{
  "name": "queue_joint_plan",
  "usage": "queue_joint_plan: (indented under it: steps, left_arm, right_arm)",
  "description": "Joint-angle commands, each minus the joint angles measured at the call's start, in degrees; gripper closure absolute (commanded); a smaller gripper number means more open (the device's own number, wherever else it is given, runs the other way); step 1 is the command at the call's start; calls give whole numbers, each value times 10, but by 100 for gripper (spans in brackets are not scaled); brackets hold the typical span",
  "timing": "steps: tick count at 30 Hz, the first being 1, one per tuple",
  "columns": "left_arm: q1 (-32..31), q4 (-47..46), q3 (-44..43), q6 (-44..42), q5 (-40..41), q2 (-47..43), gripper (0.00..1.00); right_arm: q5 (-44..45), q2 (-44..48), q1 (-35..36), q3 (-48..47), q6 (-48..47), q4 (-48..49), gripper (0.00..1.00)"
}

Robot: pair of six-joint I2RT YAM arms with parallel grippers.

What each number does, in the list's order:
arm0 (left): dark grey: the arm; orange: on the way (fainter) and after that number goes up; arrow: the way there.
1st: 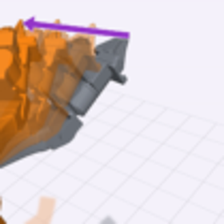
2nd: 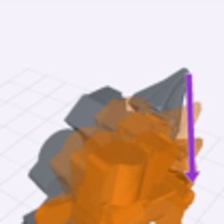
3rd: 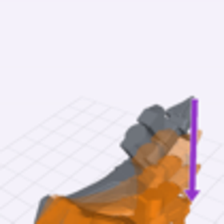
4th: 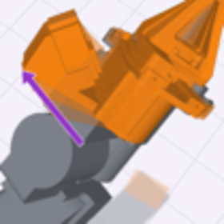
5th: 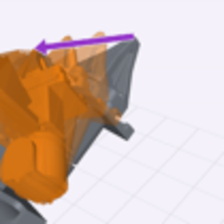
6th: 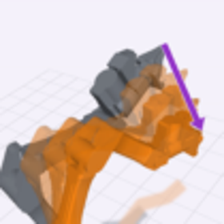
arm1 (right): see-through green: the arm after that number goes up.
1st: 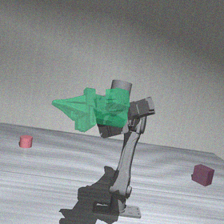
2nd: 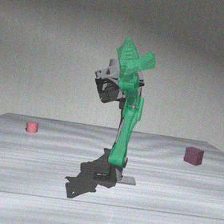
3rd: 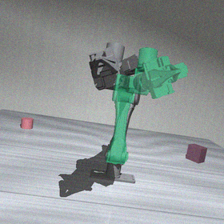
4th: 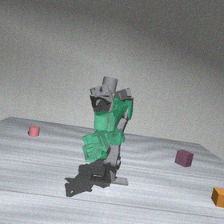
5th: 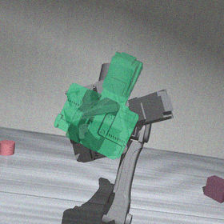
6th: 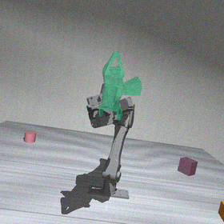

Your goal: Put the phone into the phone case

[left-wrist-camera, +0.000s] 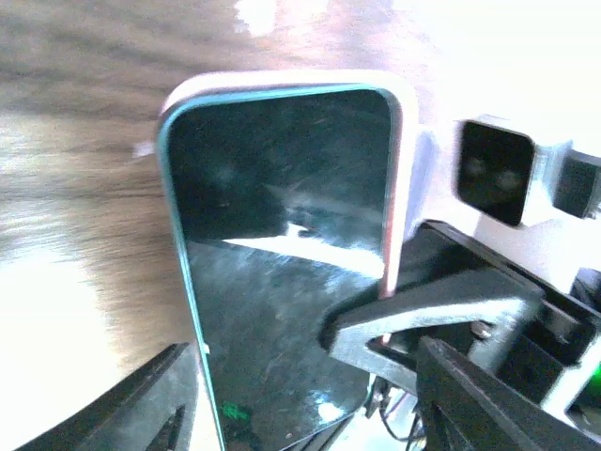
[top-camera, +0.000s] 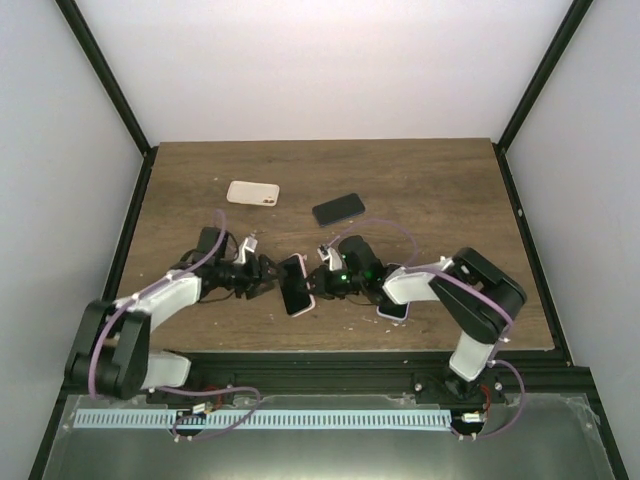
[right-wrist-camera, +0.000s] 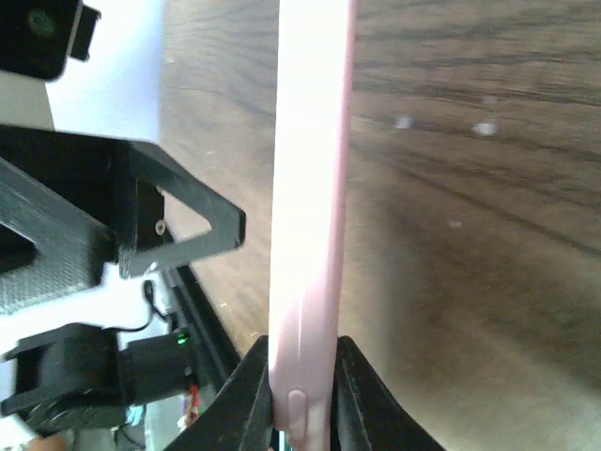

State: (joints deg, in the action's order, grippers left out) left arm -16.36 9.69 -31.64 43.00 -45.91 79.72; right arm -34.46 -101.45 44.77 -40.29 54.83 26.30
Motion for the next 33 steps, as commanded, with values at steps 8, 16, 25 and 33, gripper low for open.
queue_joint_plan:
  steps: [8, 16, 25, 33]
  left_arm:
    - [20, -28, -20, 39, -124, -184, 26]
    - [18, -254, 15, 172, -216, -256, 26]
    - [2, -507, 64, 322, -209, -294, 30]
    - [-8, -641, 87, 409, -181, -280, 35]
  right_arm:
    - [-89, 211, -18, 49, -1, 60, 95]
    - [-115, 290, -19, 71, 68, 147, 95]
    - [-140, 295, -19, 93, 173, 287, 94]
    - [-145, 299, -19, 115, 218, 358, 95]
